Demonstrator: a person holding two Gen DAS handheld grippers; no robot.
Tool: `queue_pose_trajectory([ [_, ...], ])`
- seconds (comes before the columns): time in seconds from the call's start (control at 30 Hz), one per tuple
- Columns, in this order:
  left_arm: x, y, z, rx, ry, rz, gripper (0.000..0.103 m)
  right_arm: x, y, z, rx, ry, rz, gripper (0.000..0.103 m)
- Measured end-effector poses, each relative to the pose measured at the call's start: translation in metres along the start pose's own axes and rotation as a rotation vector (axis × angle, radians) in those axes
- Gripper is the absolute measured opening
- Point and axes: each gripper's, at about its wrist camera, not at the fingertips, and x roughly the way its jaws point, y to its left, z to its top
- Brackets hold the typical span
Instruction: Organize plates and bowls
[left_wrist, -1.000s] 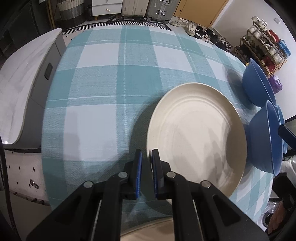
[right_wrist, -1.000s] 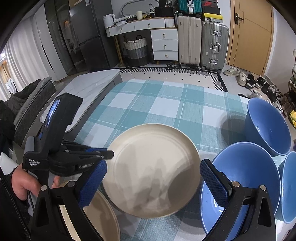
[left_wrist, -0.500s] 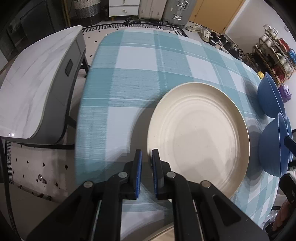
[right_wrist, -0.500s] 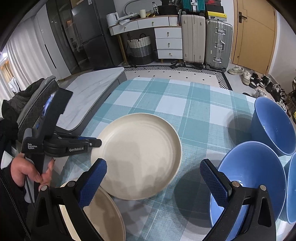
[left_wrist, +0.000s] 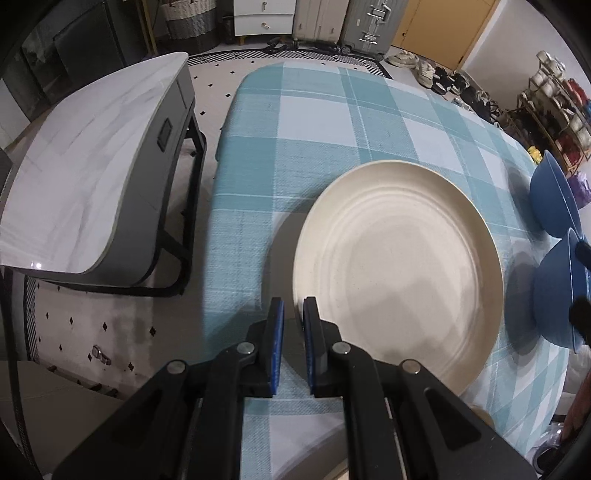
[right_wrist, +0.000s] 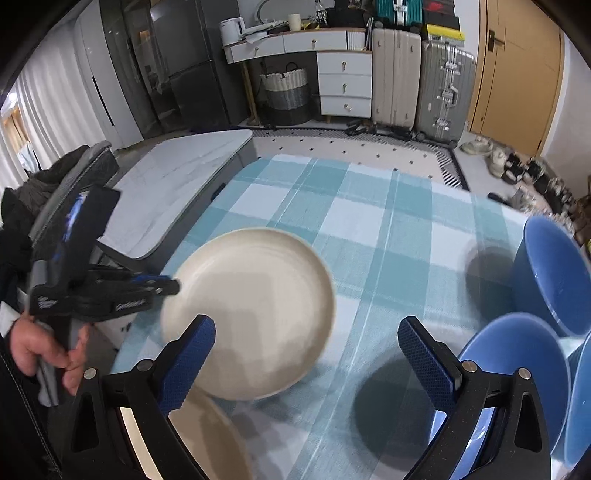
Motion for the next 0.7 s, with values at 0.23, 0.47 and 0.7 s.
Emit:
queue_pose_trajectory([
  [0.23,-0.003,0.007,-0.003,-0.011,-0.012,0.002,0.008,0.019,0.005,0.016,-0.016,0.018,-0.004,0.099],
  [0.47,-0.005,0.012,-0.007,-0.018,-0.017,-0.001,0.011,0.069,0.004,0.026,0.025,0.125,-0.011,0.095],
  [0.7,-0.003,0.018,-0.006,-0.049,-0.01,-0.027,0.011,0.101,-0.003,0.019,0.065,0.243,0.005,0.07],
])
